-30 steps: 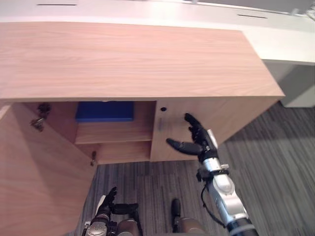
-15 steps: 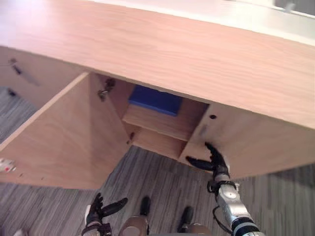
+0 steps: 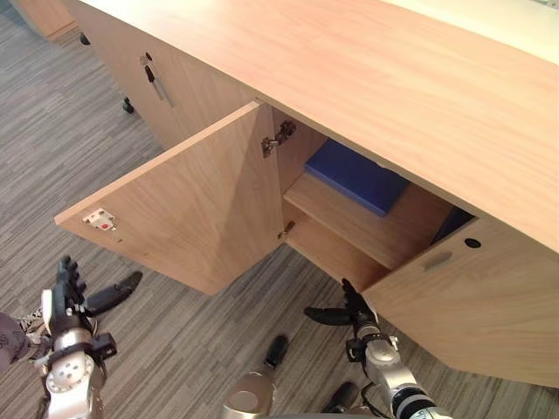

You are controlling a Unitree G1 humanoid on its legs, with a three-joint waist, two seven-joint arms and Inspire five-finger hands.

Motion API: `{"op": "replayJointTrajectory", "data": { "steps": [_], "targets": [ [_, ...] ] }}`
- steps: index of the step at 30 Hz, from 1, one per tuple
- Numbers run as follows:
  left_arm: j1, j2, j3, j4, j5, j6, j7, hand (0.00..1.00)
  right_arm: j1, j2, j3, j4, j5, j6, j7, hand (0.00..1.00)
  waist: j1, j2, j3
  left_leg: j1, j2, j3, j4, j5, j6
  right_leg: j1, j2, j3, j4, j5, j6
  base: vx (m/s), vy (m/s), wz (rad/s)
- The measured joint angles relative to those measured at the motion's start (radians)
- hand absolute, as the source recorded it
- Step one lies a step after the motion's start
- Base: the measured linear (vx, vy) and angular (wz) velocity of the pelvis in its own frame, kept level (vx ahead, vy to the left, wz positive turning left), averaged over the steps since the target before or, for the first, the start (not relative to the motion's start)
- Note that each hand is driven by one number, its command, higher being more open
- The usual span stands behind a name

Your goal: Walk over to the cabinet, pick up the folder, carry it to the office cabinet, place the folder inside the office cabinet, then close the office cabinet door

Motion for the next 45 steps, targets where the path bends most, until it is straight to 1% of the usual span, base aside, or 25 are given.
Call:
{"op": "replayJointTrajectory", "data": {
  "steps": [2,5,11,13,15,18,20,21,22,23,24,25,26,27,29,30,31,32,34,35,37,39,41,43,45],
  "targets": [
    [-0.034,0.032,-0.013,-0.052,0.001,-0.004,-0.002,1.00,0.039,-0.002,-0.015,-0.012,0.000,0.000,0.012,1.00,-0.004,-0.006,0.001,0.001,0.003,0.004,-0.001,-0.001,-0.001,-0.001,0.003,0.006,0.000,-0.001,0.001,-0.04,0.000,-0.05],
    [-0.046,0.034,-0.032,-0.109,-0.009,-0.012,0.013,1.00,0.088,-0.002,-0.039,-0.013,0.000,0.000,0.014,1.00,-0.012,-0.016,0.000,0.006,0.008,0.016,-0.001,-0.001,-0.002,-0.002,0.005,0.018,0.001,0.000,0.002,-0.01,0.000,-0.10],
    [0.004,0.020,-0.022,-0.115,-0.018,-0.012,0.027,1.00,0.160,0.004,-0.112,-0.009,0.000,0.001,0.014,1.00,-0.012,-0.054,-0.006,0.010,0.029,0.080,-0.001,-0.006,-0.007,-0.031,0.014,0.078,0.021,0.002,0.003,-0.04,0.003,-0.26],
    [0.061,-0.041,-0.024,-0.157,-0.028,-0.010,0.034,1.00,0.177,0.006,-0.142,-0.008,0.000,0.001,0.014,1.00,-0.014,-0.065,-0.010,0.015,0.034,0.105,-0.001,-0.007,-0.009,-0.040,0.014,0.106,0.031,0.003,0.001,-0.07,0.015,-0.30],
    [0.151,-0.133,-0.048,-0.229,-0.039,-0.009,0.034,1.00,0.199,0.014,-0.180,-0.003,0.000,0.001,0.015,1.00,-0.024,-0.074,-0.016,0.017,0.034,0.120,-0.001,-0.013,-0.011,-0.043,0.013,0.127,0.032,0.001,-0.002,-0.08,0.026,-0.18],
    [0.253,-0.209,-0.123,-0.279,-0.041,-0.007,0.033,1.00,0.208,0.023,-0.206,0.012,0.001,0.005,0.015,1.00,-0.026,-0.078,-0.019,0.015,0.040,0.166,-0.001,-0.014,-0.009,-0.063,0.016,0.171,0.034,0.005,-0.007,-0.06,0.036,-0.23],
    [0.350,-0.265,-0.232,-0.292,-0.034,0.003,0.012,1.00,0.229,0.039,-0.224,0.013,0.002,0.010,0.015,1.00,-0.029,-0.078,-0.019,0.019,0.041,0.202,-0.001,-0.014,-0.008,-0.074,0.016,0.210,0.034,0.010,0.001,-0.06,0.035,-0.32],
    [0.367,-0.276,-0.258,-0.292,-0.029,0.010,0.002,1.00,0.232,0.041,-0.224,0.014,0.002,0.012,0.016,1.00,-0.030,-0.078,-0.019,0.019,0.042,0.214,-0.001,-0.013,-0.008,-0.079,0.016,0.222,0.034,0.011,0.004,-0.05,0.028,-0.35],
    [0.397,-0.295,-0.319,-0.292,-0.014,0.013,-0.007,1.00,0.232,0.046,-0.224,0.015,0.002,0.017,0.016,1.00,-0.034,-0.078,-0.019,0.017,0.043,0.235,-0.001,-0.013,-0.007,-0.091,0.017,0.253,0.034,0.015,0.008,-0.06,0.027,-0.41],
    [0.419,-0.303,-0.381,-0.292,-0.005,0.013,-0.021,1.00,0.230,0.052,-0.224,0.015,0.002,0.018,0.016,1.00,-0.043,-0.078,-0.019,0.015,0.047,0.264,-0.001,-0.013,-0.006,-0.107,0.021,0.288,0.035,0.017,0.011,-0.07,0.026,-0.42],
    [0.426,-0.307,-0.405,-0.292,0.011,0.014,-0.028,1.00,0.227,0.055,-0.224,0.015,0.002,0.018,0.016,1.00,-0.050,-0.078,-0.019,0.014,0.049,0.278,0.000,-0.013,-0.006,-0.114,0.022,0.303,0.036,0.018,0.013,-0.07,0.024,-0.45],
    [0.429,-0.306,-0.465,-0.292,0.040,0.017,-0.046,1.00,0.221,0.061,-0.224,0.015,0.002,0.018,0.016,1.00,-0.062,-0.078,-0.019,0.011,0.052,0.307,0.000,-0.013,-0.005,-0.134,0.027,0.343,0.037,0.020,0.015,-0.08,0.023,-0.62],
    [0.411,-0.301,-0.535,-0.292,0.082,0.018,-0.078,1.00,0.212,0.066,-0.222,0.015,0.002,0.018,0.016,1.00,-0.072,-0.078,-0.019,0.010,0.056,0.340,0.000,-0.017,0.001,-0.152,0.032,0.380,0.038,0.021,0.016,-0.07,0.024,-0.71],
    [0.396,-0.301,-0.564,-0.291,0.099,0.021,-0.084,1.00,0.207,0.069,-0.219,0.014,0.002,0.018,0.016,1.00,-0.084,-0.079,-0.019,0.008,0.058,0.358,0.000,-0.019,0.003,-0.162,0.034,0.399,0.038,0.021,0.018,-0.06,0.036,-0.87],
    [0.311,-0.310,-0.633,-0.253,0.158,0.023,-0.101,1.00,0.190,0.072,-0.204,0.013,0.002,0.018,0.013,1.00,-0.133,-0.078,-0.019,0.004,0.059,0.430,0.000,-0.023,0.010,-0.195,0.038,0.471,0.029,0.036,0.028,-0.03,0.045,-0.90],
    [0.279,-0.310,-0.647,-0.243,0.173,0.025,-0.102,1.00,0.188,0.071,-0.201,0.013,0.002,0.018,0.013,1.00,-0.144,-0.079,-0.019,0.005,0.059,0.447,0.000,-0.025,0.012,-0.202,0.038,0.487,0.025,0.042,0.030,-0.01,0.044,-0.85],
    [0.210,-0.310,-0.672,-0.224,0.210,0.026,-0.106,1.00,0.187,0.070,-0.193,0.011,0.001,0.019,0.012,1.00,-0.169,-0.079,-0.020,0.005,0.059,0.477,0.000,-0.028,0.016,-0.214,0.040,0.514,0.017,0.049,0.031,0.00,0.033,-0.63],
    [0.175,-0.309,-0.683,-0.216,0.226,0.028,-0.108,1.00,0.187,0.070,-0.192,0.008,0.001,0.019,0.012,1.00,-0.181,-0.079,-0.020,0.006,0.058,0.490,0.000,-0.030,0.019,-0.216,0.040,0.526,0.010,0.053,0.033,0.02,0.037,-0.73],
    [0.048,-0.304,-0.695,-0.210,0.295,0.031,-0.106,1.00,0.183,0.068,-0.184,0.000,0.000,0.019,0.010,1.00,-0.224,-0.079,-0.020,0.009,0.056,0.535,0.000,-0.038,0.026,-0.225,0.041,0.563,-0.013,0.071,0.032,0.05,0.034,-0.63],
    [0.018,-0.300,-0.691,-0.209,0.307,0.033,-0.104,1.00,0.183,0.067,-0.179,-0.001,0.000,0.019,0.009,1.00,-0.233,-0.079,-0.020,0.011,0.056,0.544,0.000,-0.040,0.027,-0.227,0.040,0.569,-0.016,0.075,0.031,0.07,0.026,-0.51],
    [-0.080,-0.285,-0.640,-0.156,0.361,0.042,-0.064,1.00,0.186,0.062,-0.175,0.000,0.000,0.021,0.010,1.00,-0.262,-0.078,-0.021,0.026,0.053,0.575,0.000,-0.049,0.020,-0.226,0.040,0.593,-0.024,0.098,0.028,0.09,0.013,-0.40],
    [-0.120,-0.257,-0.585,-0.132,0.379,0.047,-0.050,1.00,0.188,0.060,-0.175,0.001,0.000,0.022,0.010,1.00,-0.277,-0.078,-0.021,0.040,0.053,0.591,0.004,-0.059,0.015,-0.224,0.040,0.602,-0.026,0.127,0.022,0.13,-0.008,-0.29],
    [-0.156,-0.212,-0.525,-0.120,0.400,0.058,-0.019,1.00,0.187,0.056,-0.176,0.011,0.000,0.025,0.012,1.00,-0.278,-0.074,-0.022,0.054,0.060,0.605,0.005,-0.065,0.013,-0.212,0.048,0.611,-0.041,0.151,0.017,0.16,-0.032,-0.26],
    [-0.182,-0.175,-0.481,-0.095,0.432,0.069,0.008,1.00,0.188,0.053,-0.179,0.013,0.000,0.029,0.014,1.00,-0.279,-0.074,-0.023,0.071,0.066,0.606,0.005,-0.068,0.014,-0.192,0.053,0.610,-0.050,0.152,0.016,0.13,-0.025,-0.12],
    [-0.179,-0.152,-0.461,-0.095,0.449,0.081,0.016,1.00,0.186,0.047,-0.185,0.012,0.000,0.029,0.015,1.00,-0.276,-0.072,-0.023,0.086,0.070,0.606,0.005,-0.075,0.009,-0.173,0.060,0.609,-0.061,0.152,0.016,0.11,-0.024,-0.06]
  ]
}}
